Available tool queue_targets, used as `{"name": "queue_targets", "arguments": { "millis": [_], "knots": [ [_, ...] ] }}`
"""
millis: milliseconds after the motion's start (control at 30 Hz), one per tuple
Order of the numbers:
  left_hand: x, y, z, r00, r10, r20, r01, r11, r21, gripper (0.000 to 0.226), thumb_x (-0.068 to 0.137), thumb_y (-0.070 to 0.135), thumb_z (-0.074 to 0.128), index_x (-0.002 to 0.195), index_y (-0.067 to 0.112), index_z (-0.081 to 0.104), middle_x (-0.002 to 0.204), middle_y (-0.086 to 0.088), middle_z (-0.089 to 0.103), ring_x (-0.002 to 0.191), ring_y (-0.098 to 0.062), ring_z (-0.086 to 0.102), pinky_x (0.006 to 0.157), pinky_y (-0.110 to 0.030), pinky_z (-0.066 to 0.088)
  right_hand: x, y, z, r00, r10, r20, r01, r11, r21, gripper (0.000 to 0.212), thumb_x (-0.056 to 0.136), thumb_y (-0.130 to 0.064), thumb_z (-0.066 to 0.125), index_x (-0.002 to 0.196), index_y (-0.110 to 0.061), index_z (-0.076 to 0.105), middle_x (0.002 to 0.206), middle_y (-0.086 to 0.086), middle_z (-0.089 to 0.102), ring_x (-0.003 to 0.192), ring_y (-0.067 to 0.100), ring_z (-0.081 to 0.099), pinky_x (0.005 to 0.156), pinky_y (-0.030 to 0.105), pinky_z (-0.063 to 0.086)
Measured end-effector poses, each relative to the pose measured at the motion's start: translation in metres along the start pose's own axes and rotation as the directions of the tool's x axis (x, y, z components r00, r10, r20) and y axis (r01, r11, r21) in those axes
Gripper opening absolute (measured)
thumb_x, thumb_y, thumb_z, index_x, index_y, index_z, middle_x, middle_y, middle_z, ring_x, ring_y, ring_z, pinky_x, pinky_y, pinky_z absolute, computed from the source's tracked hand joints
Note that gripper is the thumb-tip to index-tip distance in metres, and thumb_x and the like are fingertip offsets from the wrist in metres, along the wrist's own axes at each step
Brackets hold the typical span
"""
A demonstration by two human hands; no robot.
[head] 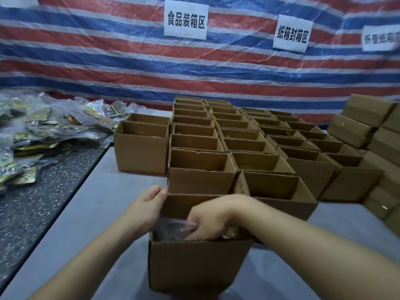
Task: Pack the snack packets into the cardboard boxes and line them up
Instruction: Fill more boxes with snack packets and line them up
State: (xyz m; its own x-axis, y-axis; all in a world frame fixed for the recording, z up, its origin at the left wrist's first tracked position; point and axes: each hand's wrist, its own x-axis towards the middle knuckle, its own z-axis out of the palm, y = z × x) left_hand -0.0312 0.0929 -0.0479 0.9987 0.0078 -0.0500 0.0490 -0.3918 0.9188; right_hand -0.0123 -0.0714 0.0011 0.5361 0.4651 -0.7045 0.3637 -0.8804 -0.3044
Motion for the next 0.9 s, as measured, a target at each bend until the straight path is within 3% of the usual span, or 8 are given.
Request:
{"name": "queue_targets", "arguments": {
  "millis": [133,233,333,433,600,767,833,900],
  "knots": [
    [-0.002,0.001,0.002,1.000,0.011,-0.016,-0.011,0.999,0.047,0.033,0.106,0.030,0.036,0.098,0.008,0.059,0.084,-0.007,0.059,0.081,-0.016,0.057,0.067,-0.025,0.043,0.035,-0.008,0.016,0.988,0.046,0.149,-0.028,0.992,-0.120,0.039,0.102,-0.011,0.054,0.140,-0.001,0.050,0.124,0.018,0.060,0.105,0.030,0.059,0.083,0.033,0.043],
    [-0.002,0.000,0.002,1.000,0.019,-0.022,-0.017,0.998,0.064,0.030,0.106,0.032,0.037,0.095,0.014,0.059,0.086,-0.006,0.060,0.084,-0.018,0.058,0.066,-0.026,0.045,0.025,-0.006,0.000,0.982,0.003,0.186,-0.001,1.000,-0.011,0.019,0.102,-0.011,0.055,0.120,-0.008,0.058,0.101,0.008,0.062,0.091,0.023,0.062,0.075,0.032,0.051],
    [-0.003,-0.001,0.002,1.000,0.009,-0.002,-0.009,0.998,0.054,0.031,0.105,0.033,0.037,0.094,0.015,0.059,0.088,-0.009,0.061,0.085,-0.022,0.060,0.064,-0.027,0.047,-0.001,0.004,-0.015,0.997,0.027,0.078,-0.036,0.993,0.115,0.003,0.100,-0.020,0.060,0.103,-0.019,0.060,0.091,0.000,0.065,0.074,0.011,0.065,0.054,0.021,0.054],
    [-0.003,-0.003,0.002,1.000,0.017,0.001,-0.017,0.999,0.028,0.033,0.106,0.031,0.037,0.091,0.012,0.059,0.082,-0.010,0.059,0.081,-0.024,0.059,0.065,-0.030,0.047,0.002,0.010,-0.003,0.987,0.147,-0.064,-0.151,0.987,-0.056,0.019,0.101,-0.034,0.058,0.094,-0.018,0.062,0.083,0.001,0.064,0.069,0.013,0.063,0.057,0.025,0.051],
    [-0.004,0.000,0.000,1.000,-0.005,-0.015,0.006,0.998,0.060,0.033,0.105,0.035,0.038,0.090,0.017,0.061,0.086,-0.012,0.064,0.084,-0.024,0.063,0.071,-0.032,0.051,0.030,0.008,0.030,0.941,0.231,-0.246,-0.284,0.936,-0.208,0.014,0.099,-0.007,0.054,0.086,-0.007,0.058,0.074,0.005,0.050,0.061,0.017,0.047,0.065,0.034,0.043],
    [-0.004,0.004,-0.006,0.998,0.016,-0.062,-0.009,0.994,0.108,0.024,0.101,0.040,0.046,0.093,0.026,0.064,0.089,0.000,0.067,0.086,-0.014,0.064,0.070,-0.028,0.053,-0.027,0.008,0.008,0.936,0.123,-0.329,-0.126,0.992,0.013,0.029,0.096,-0.051,0.060,0.087,-0.023,0.062,0.081,-0.001,0.065,0.069,0.012,0.062,0.059,0.025,0.049],
    [-0.007,0.009,-0.007,0.994,0.013,-0.111,-0.008,0.999,0.048,0.026,0.099,0.047,0.047,0.092,0.030,0.064,0.089,0.007,0.067,0.086,-0.008,0.062,0.069,-0.028,0.052,-0.058,0.015,0.008,0.873,-0.028,-0.488,0.060,0.997,0.049,0.032,0.091,-0.063,0.058,0.098,-0.032,0.064,0.102,-0.010,0.065,0.086,0.003,0.063,0.073,0.026,0.055],
    [-0.016,0.011,-0.004,0.995,0.007,-0.105,-0.005,1.000,0.017,0.028,0.095,0.055,0.046,0.095,0.033,0.063,0.094,0.013,0.065,0.088,0.000,0.058,0.070,-0.023,0.046,-0.079,0.030,0.016,0.839,-0.122,-0.530,0.138,0.990,-0.010,0.057,0.081,-0.077,0.057,0.130,-0.050,0.047,0.141,-0.025,0.039,0.129,-0.008,0.038,0.112,0.038,0.040]
  ]
}}
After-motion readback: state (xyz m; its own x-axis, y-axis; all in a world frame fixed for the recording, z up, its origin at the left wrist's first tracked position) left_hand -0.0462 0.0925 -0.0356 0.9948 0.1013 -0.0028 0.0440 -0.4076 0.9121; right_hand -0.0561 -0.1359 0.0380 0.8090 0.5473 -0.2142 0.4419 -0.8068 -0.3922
